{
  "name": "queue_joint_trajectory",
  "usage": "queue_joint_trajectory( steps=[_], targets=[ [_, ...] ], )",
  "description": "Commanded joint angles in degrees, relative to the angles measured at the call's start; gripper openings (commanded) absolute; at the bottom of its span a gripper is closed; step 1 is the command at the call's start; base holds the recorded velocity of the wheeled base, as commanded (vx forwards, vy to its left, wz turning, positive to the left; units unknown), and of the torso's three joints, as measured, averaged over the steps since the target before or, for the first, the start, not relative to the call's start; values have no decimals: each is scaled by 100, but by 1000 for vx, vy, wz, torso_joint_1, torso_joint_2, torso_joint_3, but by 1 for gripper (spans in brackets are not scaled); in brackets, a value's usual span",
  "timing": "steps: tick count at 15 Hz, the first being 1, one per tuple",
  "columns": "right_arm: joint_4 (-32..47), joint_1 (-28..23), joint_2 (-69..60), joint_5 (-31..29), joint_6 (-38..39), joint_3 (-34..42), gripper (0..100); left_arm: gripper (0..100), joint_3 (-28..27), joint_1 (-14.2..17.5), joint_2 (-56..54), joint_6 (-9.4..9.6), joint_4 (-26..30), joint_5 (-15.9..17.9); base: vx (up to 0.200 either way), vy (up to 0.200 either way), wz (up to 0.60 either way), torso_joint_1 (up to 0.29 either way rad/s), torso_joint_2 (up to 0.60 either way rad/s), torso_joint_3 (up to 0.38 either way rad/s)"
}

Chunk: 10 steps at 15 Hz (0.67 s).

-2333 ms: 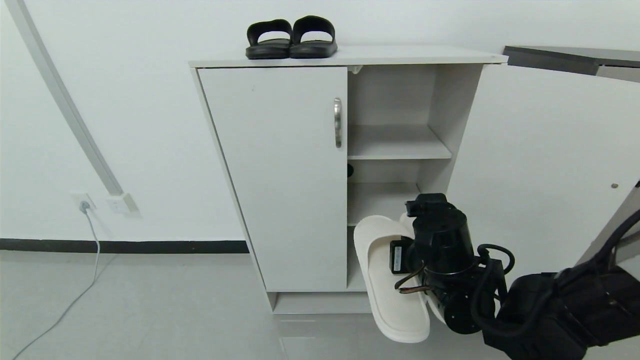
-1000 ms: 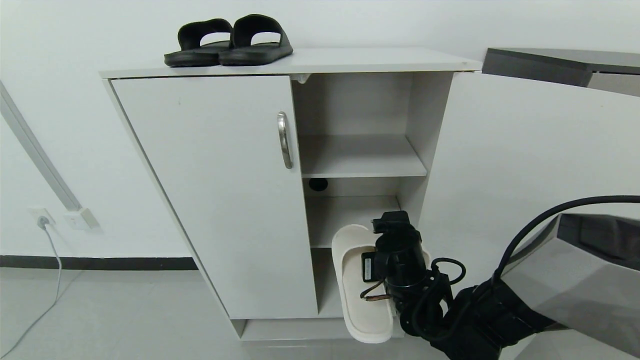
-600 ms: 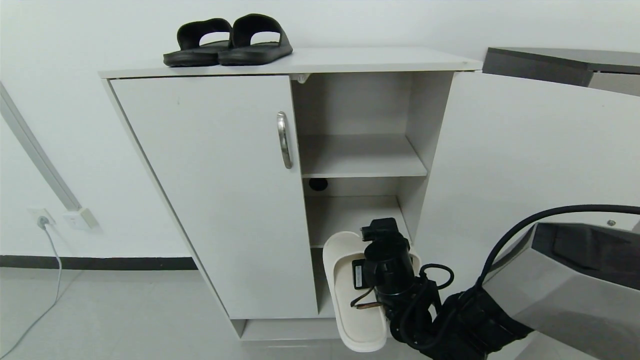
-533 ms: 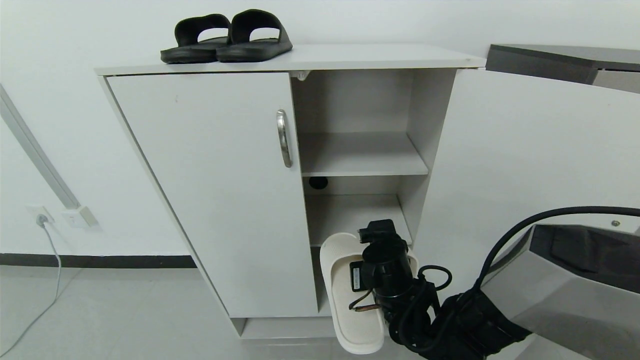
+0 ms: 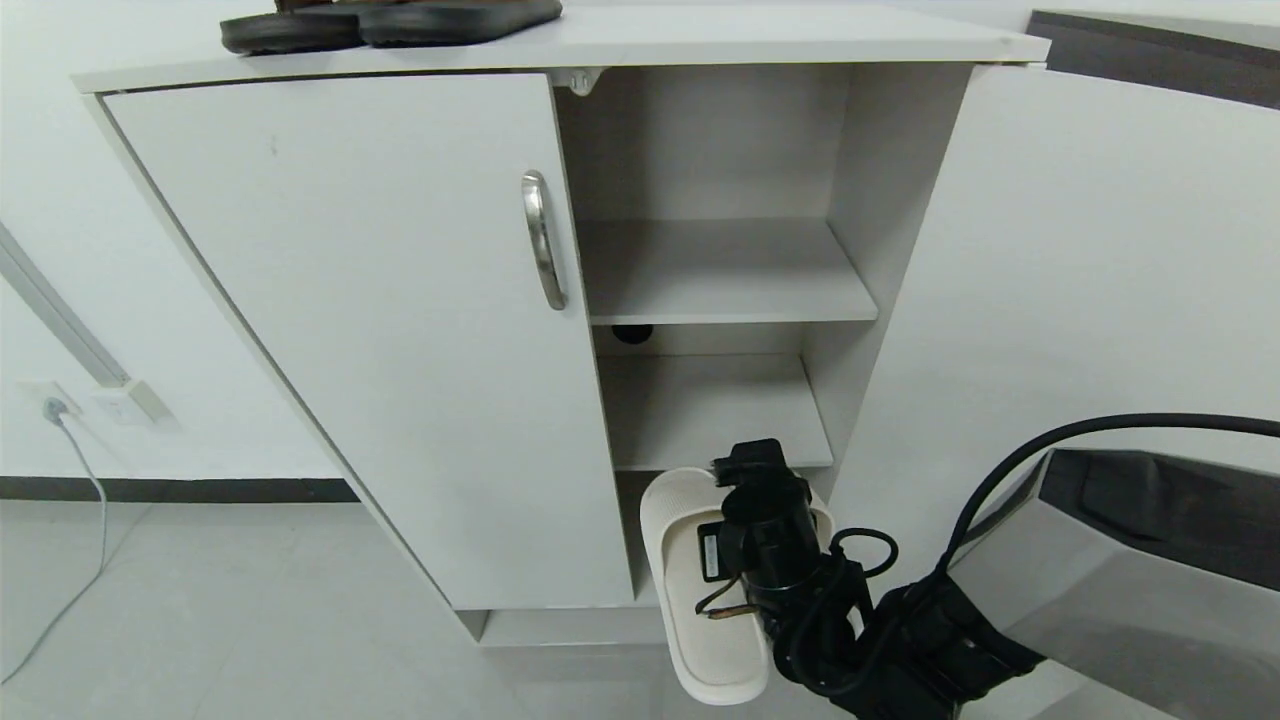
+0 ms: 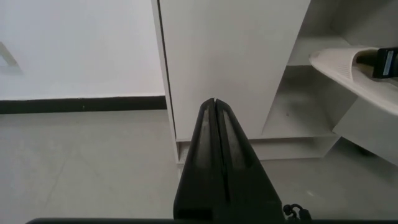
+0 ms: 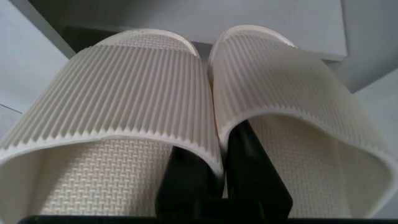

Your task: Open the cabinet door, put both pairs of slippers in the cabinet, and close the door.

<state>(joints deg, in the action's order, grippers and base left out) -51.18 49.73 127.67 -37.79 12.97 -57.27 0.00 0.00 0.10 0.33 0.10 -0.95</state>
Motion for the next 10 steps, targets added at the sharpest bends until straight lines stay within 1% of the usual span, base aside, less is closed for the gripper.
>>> queue_joint_trajectory(
  steps=[1, 4, 5, 8, 10],
  targets=[
    [-6, 2, 100, 0, -14, -118, 0, 0, 0, 0, 8, 2, -1, -2, 0, 0, 0, 7, 2, -198],
    [-42, 2, 47, -106, -84, -205, 0, 0, 0, 0, 8, 2, -1, -10, 0, 0, 0, 4, 2, -181],
    [-226, -7, 38, -176, -207, -197, 0, 0, 0, 0, -1, 2, -1, -10, 0, 0, 0, 2, -2, -80],
    [-1342, -33, 170, -246, -831, -30, 0, 0, 0, 0, -1, 2, -1, -10, 0, 0, 0, 0, 0, 0],
    [-1641, -103, 381, -264, -963, 5, 0, 0, 0, 0, -1, 2, -1, -10, 0, 0, 0, 0, 0, 0]
  ],
)
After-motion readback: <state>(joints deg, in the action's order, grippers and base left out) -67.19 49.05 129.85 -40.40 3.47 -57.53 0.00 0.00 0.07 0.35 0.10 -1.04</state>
